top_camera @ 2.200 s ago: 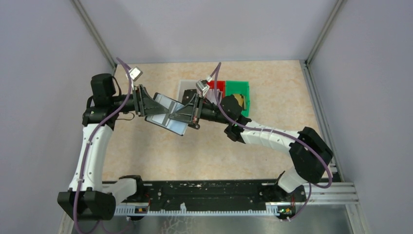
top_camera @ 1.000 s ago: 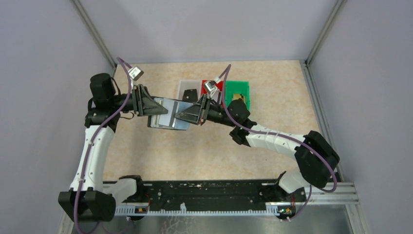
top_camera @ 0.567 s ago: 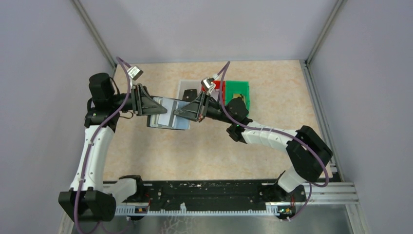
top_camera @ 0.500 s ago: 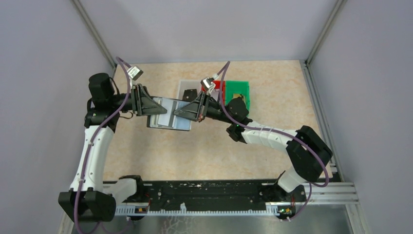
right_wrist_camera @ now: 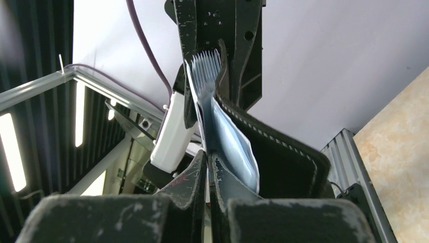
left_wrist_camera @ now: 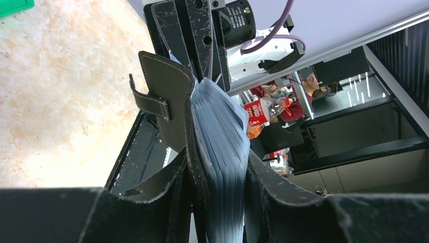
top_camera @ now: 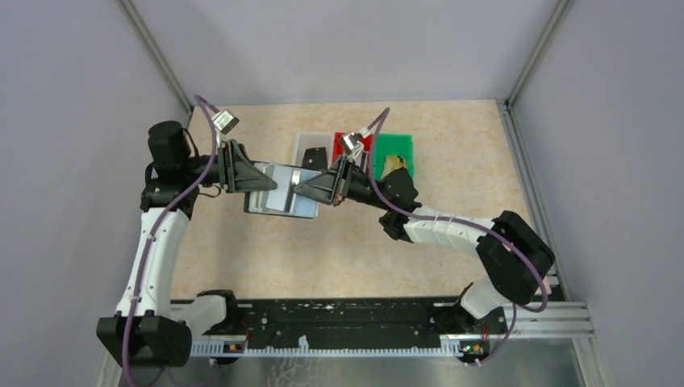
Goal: Take the credit cards out of the card holder
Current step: Remove the credit card from the card holder.
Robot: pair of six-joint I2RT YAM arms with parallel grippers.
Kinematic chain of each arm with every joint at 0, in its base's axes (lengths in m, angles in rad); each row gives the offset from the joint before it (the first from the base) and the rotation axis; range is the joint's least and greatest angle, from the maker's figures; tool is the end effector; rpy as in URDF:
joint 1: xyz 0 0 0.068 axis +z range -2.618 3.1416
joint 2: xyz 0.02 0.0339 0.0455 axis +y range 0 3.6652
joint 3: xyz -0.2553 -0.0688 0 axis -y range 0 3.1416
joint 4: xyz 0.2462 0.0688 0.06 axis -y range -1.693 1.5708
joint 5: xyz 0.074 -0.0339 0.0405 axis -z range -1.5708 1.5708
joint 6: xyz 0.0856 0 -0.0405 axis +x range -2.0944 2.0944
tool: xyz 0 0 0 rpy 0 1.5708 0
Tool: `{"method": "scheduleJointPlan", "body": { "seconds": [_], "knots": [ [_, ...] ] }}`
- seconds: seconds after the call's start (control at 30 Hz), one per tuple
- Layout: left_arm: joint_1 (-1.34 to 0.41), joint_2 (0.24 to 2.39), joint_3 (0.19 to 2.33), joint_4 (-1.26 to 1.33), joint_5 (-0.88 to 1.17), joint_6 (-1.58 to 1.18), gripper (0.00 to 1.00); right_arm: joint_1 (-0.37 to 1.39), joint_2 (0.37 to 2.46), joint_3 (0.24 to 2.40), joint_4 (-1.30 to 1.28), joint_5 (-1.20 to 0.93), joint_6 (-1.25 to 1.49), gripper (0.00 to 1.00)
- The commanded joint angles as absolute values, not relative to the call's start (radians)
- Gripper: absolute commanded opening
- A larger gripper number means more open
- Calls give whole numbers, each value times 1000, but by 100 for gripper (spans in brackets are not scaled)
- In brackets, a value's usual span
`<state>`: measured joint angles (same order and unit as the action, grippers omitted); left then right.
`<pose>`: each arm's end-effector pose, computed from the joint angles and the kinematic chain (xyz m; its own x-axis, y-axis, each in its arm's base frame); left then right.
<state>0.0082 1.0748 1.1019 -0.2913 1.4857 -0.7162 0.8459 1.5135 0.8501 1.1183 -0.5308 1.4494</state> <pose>0.2221 -0.0835 0.3835 -0.8279 -0.0626 -0.5573 0.5535 0.0687 -0.8300 0.2123 0.3050 0.3290 -0.9048 0.2695 -0.3296 -0.4039 -0.2985 0.8648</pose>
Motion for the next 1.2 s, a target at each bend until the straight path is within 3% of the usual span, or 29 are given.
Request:
{"method": "scheduleJointPlan", "body": {
  "seconds": [0.0, 0.13, 0.33, 0.5, 0.57, 0.7, 0.83, 1.03, 1.1, 1.13, 1.17],
  "knots": [
    [25, 1050, 1121, -283, 1531, -737, 29, 830, 1466, 825, 1130, -481, 1410, 0],
    [25, 1047, 1116, -290, 1529, -733, 26, 830, 1454, 816, 1117, -469, 1400, 0],
    [26, 1045, 1122, -291, 1532, -735, 11, 831, 1464, 828, 1119, -478, 1400, 0],
    [26, 1041, 1122, -289, 1526, -724, 0, 841, 1490, 879, 1094, -498, 1390, 36],
    [26, 1025, 1122, -273, 1518, -723, 0, 843, 1502, 894, 1097, -500, 1391, 40],
    [26, 1017, 1109, -214, 1526, -769, 0, 845, 1536, 909, 1165, -503, 1433, 36],
    [26, 1025, 1107, -246, 1531, -732, 0, 848, 1565, 924, 1231, -522, 1480, 17],
    [26, 1033, 1128, -325, 1531, -618, 0, 844, 1524, 899, 1264, -566, 1466, 0],
    [26, 1046, 1148, -392, 1521, -546, 0, 845, 1492, 878, 1237, -570, 1433, 0],
    [26, 1054, 1160, -432, 1515, -504, 0, 847, 1476, 872, 1196, -572, 1410, 7],
    [26, 1063, 1173, -468, 1512, -464, 0, 851, 1459, 868, 1161, -570, 1382, 19]
  ]
}}
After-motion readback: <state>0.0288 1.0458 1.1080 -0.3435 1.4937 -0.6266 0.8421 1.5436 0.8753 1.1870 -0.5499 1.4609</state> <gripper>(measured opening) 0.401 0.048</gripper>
